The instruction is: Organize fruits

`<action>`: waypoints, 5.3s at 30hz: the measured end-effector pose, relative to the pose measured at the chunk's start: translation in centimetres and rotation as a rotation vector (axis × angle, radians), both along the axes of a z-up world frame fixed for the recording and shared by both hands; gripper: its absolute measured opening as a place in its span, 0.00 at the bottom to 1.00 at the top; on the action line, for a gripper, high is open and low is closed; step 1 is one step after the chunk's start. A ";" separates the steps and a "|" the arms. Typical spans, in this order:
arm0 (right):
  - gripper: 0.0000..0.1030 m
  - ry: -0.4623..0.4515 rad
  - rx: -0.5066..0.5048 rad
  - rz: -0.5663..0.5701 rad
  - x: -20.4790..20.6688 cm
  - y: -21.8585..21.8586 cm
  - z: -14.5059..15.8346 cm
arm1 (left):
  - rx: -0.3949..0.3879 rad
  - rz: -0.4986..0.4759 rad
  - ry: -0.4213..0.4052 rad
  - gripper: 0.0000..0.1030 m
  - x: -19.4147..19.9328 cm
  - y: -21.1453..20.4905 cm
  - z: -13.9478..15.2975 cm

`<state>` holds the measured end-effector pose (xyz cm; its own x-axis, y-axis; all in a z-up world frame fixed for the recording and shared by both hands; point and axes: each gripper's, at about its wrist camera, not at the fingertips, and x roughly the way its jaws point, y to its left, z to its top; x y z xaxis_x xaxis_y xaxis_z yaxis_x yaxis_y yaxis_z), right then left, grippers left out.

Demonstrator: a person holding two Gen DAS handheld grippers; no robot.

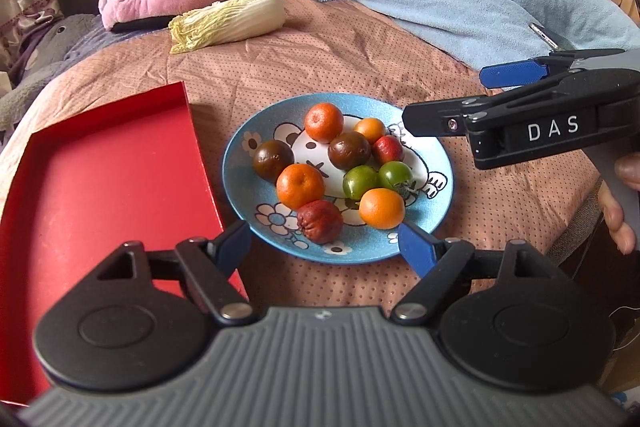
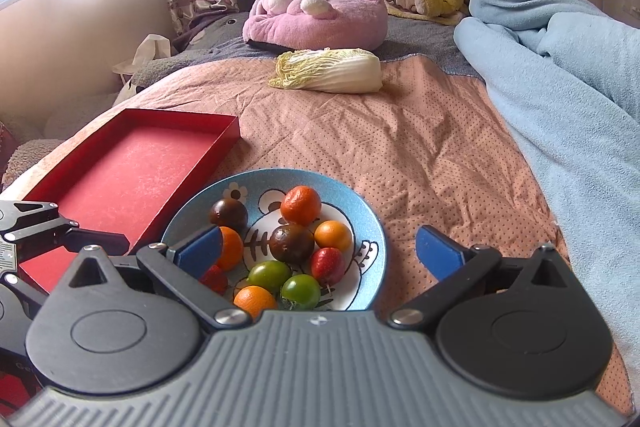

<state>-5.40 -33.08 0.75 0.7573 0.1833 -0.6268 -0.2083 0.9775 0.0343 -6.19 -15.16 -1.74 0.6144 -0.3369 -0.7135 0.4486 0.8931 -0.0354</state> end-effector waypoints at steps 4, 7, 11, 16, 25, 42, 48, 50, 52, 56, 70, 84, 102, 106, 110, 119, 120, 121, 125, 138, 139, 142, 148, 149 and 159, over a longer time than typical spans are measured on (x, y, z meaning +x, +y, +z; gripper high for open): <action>1.00 0.000 0.001 0.000 0.0 0.0 0.0 | -0.005 0.009 -0.004 0.80 -0.4 0.3 0.1; 1.00 0.001 0.000 0.001 -0.1 -0.1 0.0 | -0.009 0.024 -0.014 0.80 -0.6 0.6 0.3; 1.00 0.005 -0.004 0.001 -0.4 -0.2 0.0 | -0.003 0.024 -0.044 0.80 -1.1 0.5 0.6; 1.00 0.008 -0.009 0.010 -1.3 -0.3 0.2 | -0.048 -0.004 -0.040 0.80 -1.7 0.9 0.8; 1.00 0.021 -0.019 0.008 -2.4 -0.7 0.2 | -0.102 -0.002 -0.081 0.80 -3.0 1.5 1.7; 1.00 0.037 -0.015 -0.008 -4.0 -2.1 0.7 | -0.162 -0.039 -0.100 0.80 -4.8 1.5 3.9; 1.00 0.060 -0.020 0.000 -4.9 -2.0 0.1 | -0.137 -0.001 -0.130 0.80 -5.2 1.8 3.9; 1.00 0.063 -0.022 0.002 -5.2 -1.9 0.0 | -0.126 0.015 -0.141 0.80 -5.3 1.8 3.9; 1.00 0.068 -0.025 0.006 -5.4 -1.8 0.0 | -0.113 0.024 -0.137 0.81 -5.2 1.8 3.9; 1.00 0.074 -0.029 0.018 -6.0 -1.5 0.0 | -0.090 0.031 -0.131 0.81 -5.3 1.7 3.8; 1.00 0.095 -0.058 0.050 -7.6 -1.1 0.2 | 0.020 0.089 -0.145 0.80 -5.8 1.0 3.7; 1.00 0.123 -0.070 0.091 -7.4 0.2 -0.3 | 0.033 0.111 -0.101 0.80 -5.3 1.1 3.4; 1.00 0.156 -0.068 0.104 -7.0 0.6 -1.1 | 0.062 0.104 -0.076 0.80 -5.0 0.7 2.9; 1.00 0.163 -0.064 0.106 -6.9 0.7 -1.3 | 0.063 0.104 -0.070 0.80 -5.0 0.7 2.9; 1.00 0.168 -0.064 0.108 -6.7 0.7 -1.4 | 0.064 0.105 -0.064 0.80 -4.9 0.7 2.8; 1.00 0.179 -0.062 0.112 -6.1 0.9 -1.7 | 0.068 0.117 -0.040 0.80 -4.4 0.8 2.5; 1.00 0.180 -0.062 0.112 -6.1 0.9 -1.8 | 0.070 0.118 -0.039 0.80 -4.3 0.8 2.5; 1.00 0.181 -0.061 0.112 -6.0 0.9 -1.8 | 0.071 0.119 -0.038 0.80 -4.3 0.8 2.5; 1.00 0.187 -0.059 0.110 -5.9 0.8 -2.0 | 0.072 0.117 -0.032 0.80 -4.2 0.8 2.4; 1.00 0.231 -0.063 0.117 -5.5 0.7 -3.4 | 0.075 0.118 -0.022 0.80 -3.9 0.7 2.1; 1.00 0.233 -0.062 0.118 -5.5 0.7 -3.5 | 0.075 0.117 -0.022 0.80 -3.9 0.7 2.1; 1.00 0.236 -0.063 0.118 -5.5 0.7 -3.6 | 0.079 0.116 -0.021 0.80 -3.9 0.7 2.1; 1.00 0.241 -0.064 0.119 -5.4 0.8 -3.8 | 0.078 0.116 -0.022 0.80 -3.9 0.7 2.1; 1.00 0.240 -0.065 0.120 -5.5 0.8 -3.8 | 0.078 0.116 -0.023 0.80 -3.9 0.7 2.1; 1.00 0.242 -0.069 0.127 -5.5 1.1 -3.8 | 0.078 0.117 -0.023 0.80 -3.9 0.7 2.1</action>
